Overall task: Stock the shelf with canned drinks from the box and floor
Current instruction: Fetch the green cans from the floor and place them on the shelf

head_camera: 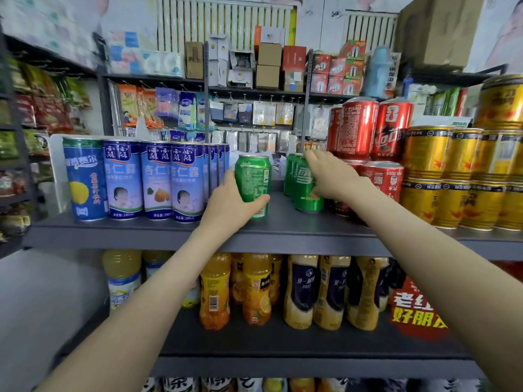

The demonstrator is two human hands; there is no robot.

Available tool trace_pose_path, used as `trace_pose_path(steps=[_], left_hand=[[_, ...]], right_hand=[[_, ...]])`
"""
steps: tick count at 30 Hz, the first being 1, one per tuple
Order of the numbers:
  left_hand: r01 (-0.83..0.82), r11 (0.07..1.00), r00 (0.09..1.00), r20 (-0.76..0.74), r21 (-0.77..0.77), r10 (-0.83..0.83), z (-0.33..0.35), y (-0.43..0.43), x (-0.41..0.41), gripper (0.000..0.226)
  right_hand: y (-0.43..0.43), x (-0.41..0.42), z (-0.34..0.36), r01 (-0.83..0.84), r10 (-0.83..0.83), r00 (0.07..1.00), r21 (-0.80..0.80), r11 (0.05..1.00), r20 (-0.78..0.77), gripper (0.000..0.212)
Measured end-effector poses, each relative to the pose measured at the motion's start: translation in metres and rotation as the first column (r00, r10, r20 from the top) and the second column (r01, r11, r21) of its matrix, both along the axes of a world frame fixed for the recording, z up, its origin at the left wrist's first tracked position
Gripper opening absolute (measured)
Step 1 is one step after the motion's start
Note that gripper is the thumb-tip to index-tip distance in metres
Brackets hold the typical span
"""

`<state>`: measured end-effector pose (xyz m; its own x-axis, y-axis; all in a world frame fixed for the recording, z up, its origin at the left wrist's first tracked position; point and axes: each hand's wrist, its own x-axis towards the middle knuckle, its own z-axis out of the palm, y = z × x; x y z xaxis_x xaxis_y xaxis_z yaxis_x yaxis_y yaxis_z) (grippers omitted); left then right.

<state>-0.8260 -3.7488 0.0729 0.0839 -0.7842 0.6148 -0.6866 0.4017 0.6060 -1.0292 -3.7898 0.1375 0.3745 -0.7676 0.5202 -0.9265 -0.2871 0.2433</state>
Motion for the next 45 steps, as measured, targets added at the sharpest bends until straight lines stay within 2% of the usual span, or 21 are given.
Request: trace_pose_path(steps=[3, 6, 8, 10, 12, 15, 17, 19, 21, 22, 24, 26, 28, 30, 34, 37, 39, 42, 45], left_hand=[[0.005, 0.999, 0.999, 0.037, 0.036, -0.006, 0.003, 0.001, -0.001, 0.061], [0.018, 0.997, 1.000, 0.000, 0.080, -0.018, 0.008, 0.004, -0.002, 0.058], [0.122, 0.982, 0.990, -0.090, 0.144, -0.109, 0.012, 0.004, -0.001, 0.054], [0.319, 0.923, 0.935, -0.233, 0.217, -0.268, 0.017, 0.008, -0.003, 0.056], [0.482, 0.832, 0.851, -0.375, 0.276, -0.368, 0.021, 0.011, -0.006, 0.069], [0.573, 0.744, 0.802, -0.422, 0.344, -0.423, 0.029, 0.013, -0.011, 0.064], [0.577, 0.738, 0.795, -0.447, 0.350, -0.410, 0.028, 0.011, -0.016, 0.069], [0.438, 0.845, 0.874, -0.365, 0.308, -0.320, 0.023, 0.012, -0.027, 0.078], [0.174, 0.959, 0.970, -0.207, 0.226, -0.127, 0.016, 0.018, -0.042, 0.085], [0.087, 0.978, 0.985, -0.166, 0.190, -0.055, 0.013, 0.021, -0.049, 0.089], [0.042, 0.986, 0.990, -0.140, 0.162, -0.019, 0.010, 0.023, -0.057, 0.089], [0.029, 0.989, 0.994, -0.106, 0.145, -0.014, 0.010, 0.021, -0.058, 0.080], [0.064, 0.989, 0.990, -0.130, 0.133, -0.046, 0.011, 0.018, -0.055, 0.072], [0.186, 0.972, 0.964, -0.216, 0.144, -0.153, 0.011, 0.015, -0.052, 0.062], [0.472, 0.863, 0.853, -0.342, 0.180, -0.394, 0.012, 0.009, -0.046, 0.042], [0.577, 0.780, 0.805, -0.331, 0.243, -0.493, 0.016, 0.009, -0.055, 0.039], [0.579, 0.762, 0.813, -0.284, 0.291, -0.509, 0.019, 0.009, -0.066, 0.043], [0.453, 0.841, 0.891, -0.132, 0.296, -0.434, 0.022, 0.008, -0.081, 0.084], [0.333, 0.921, 0.943, -0.061, 0.203, -0.328, 0.022, 0.007, -0.088, 0.072]], right_hand=[[0.009, 0.002, -0.003, -0.185, 0.170, 0.965, 0.063, 0.981, 0.199, 0.091], [0.023, 0.007, -0.001, -0.370, 0.313, 0.857, 0.067, 0.927, 0.409, 0.082], [0.032, 0.007, 0.004, -0.444, 0.352, 0.799, 0.084, 0.892, 0.488, 0.075], [0.042, 0.008, 0.008, -0.530, 0.356, 0.738, 0.165, 0.832, 0.573, 0.070], [0.049, 0.009, 0.008, -0.598, 0.328, 0.692, 0.256, 0.759, 0.643, 0.065], [0.052, 0.007, 0.007, -0.648, 0.273, 0.611, 0.271, 0.712, 0.743, 0.047], [0.051, 0.006, 0.005, -0.657, 0.243, 0.552, 0.237, 0.716, 0.798, 0.036], [0.048, 0.009, 0.003, -0.636, 0.231, 0.529, 0.201, 0.745, 0.817, 0.036], [0.046, 0.014, 0.000, -0.553, 0.238, 0.563, 0.146, 0.821, 0.792, 0.043], [0.046, 0.016, 0.000, -0.517, 0.239, 0.573, 0.120, 0.847, 0.784, 0.047], [0.046, 0.017, 0.000, -0.503, 0.233, 0.575, 0.113, 0.857, 0.784, 0.051], [0.047, 0.012, 0.001, -0.543, 0.192, 0.567, 0.189, 0.818, 0.801, 0.045], [0.051, 0.004, 0.002, -0.609, 0.132, 0.554, 0.292, 0.737, 0.822, 0.038], [0.053, -0.003, 0.002, -0.637, 0.113, 0.573, 0.354, 0.685, 0.812, 0.047], [0.062, -0.009, 0.005, -0.551, 0.153, 0.632, 0.301, 0.779, 0.760, 0.055], [0.064, -0.017, 0.013, -0.385, 0.180, 0.780, 0.234, 0.893, 0.600, 0.057], [0.065, -0.021, 0.018, -0.236, 0.163, 0.906, 0.145, 0.961, 0.390, 0.061], [0.064, -0.024, 0.022, -0.132, 0.110, 0.973, 0.098, 0.986, 0.204, 0.061], [0.064, -0.027, 0.022, -0.093, 0.078, 0.984, 0.087, 0.992, 0.160, 0.063]])
